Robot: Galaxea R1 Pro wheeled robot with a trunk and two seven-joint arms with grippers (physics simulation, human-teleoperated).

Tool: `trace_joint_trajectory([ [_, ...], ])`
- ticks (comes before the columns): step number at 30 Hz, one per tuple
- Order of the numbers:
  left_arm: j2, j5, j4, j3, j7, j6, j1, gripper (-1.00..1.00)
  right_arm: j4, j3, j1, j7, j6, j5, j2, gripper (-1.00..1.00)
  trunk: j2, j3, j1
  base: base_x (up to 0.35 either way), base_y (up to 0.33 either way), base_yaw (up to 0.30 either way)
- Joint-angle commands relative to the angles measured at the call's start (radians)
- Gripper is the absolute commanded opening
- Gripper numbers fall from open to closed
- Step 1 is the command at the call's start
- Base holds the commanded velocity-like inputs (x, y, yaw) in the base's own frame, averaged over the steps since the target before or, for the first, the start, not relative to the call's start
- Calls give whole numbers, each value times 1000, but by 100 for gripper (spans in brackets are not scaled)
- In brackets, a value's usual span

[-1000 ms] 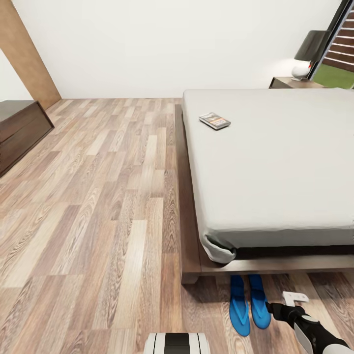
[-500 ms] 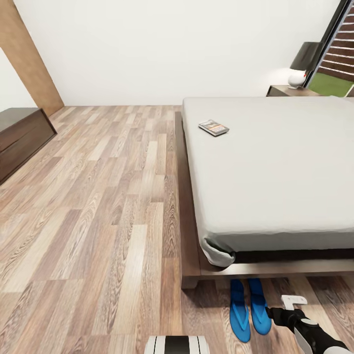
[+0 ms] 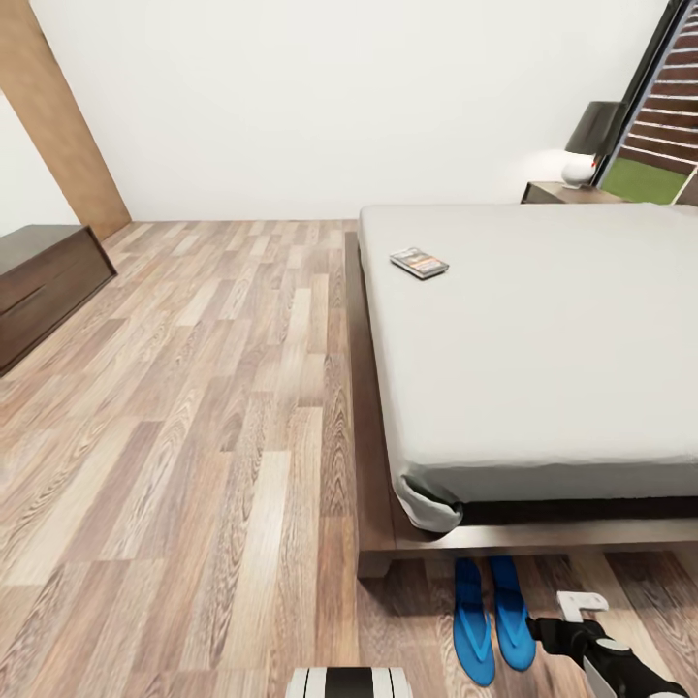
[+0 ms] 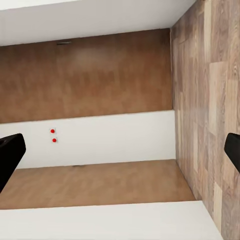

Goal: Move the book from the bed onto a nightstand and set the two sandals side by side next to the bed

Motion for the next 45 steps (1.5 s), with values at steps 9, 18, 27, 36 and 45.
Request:
trace_joint_trajectory([
  [9, 0, 3, 6, -8, 3, 8, 9, 100, 2, -9, 20, 4, -3, 11, 0, 100, 0, -1, 0, 0, 0, 0],
  [18, 0, 3, 10, -8, 3, 8, 19, 100, 2, -8, 69, 4, -4, 12, -7, 100, 1, 19, -2, 0, 0, 0],
  [27, 0, 3, 13, -9, -2, 6, 22, 100, 3, -7, 94, 4, -5, 11, -19, 100, 1, 19, -2, 0, 0, 0],
  [36, 0, 3, 13, -9, -5, 5, 36, 100, 3, -7, 115, 5, -5, 13, -20, 100, 1, 19, -2, 0, 0, 0],
  [45, -1, 4, 13, -12, -6, 5, 55, 100, 3, -8, 140, 4, -10, 12, -22, 100, 2, 34, -4, 0, 0, 0],
])
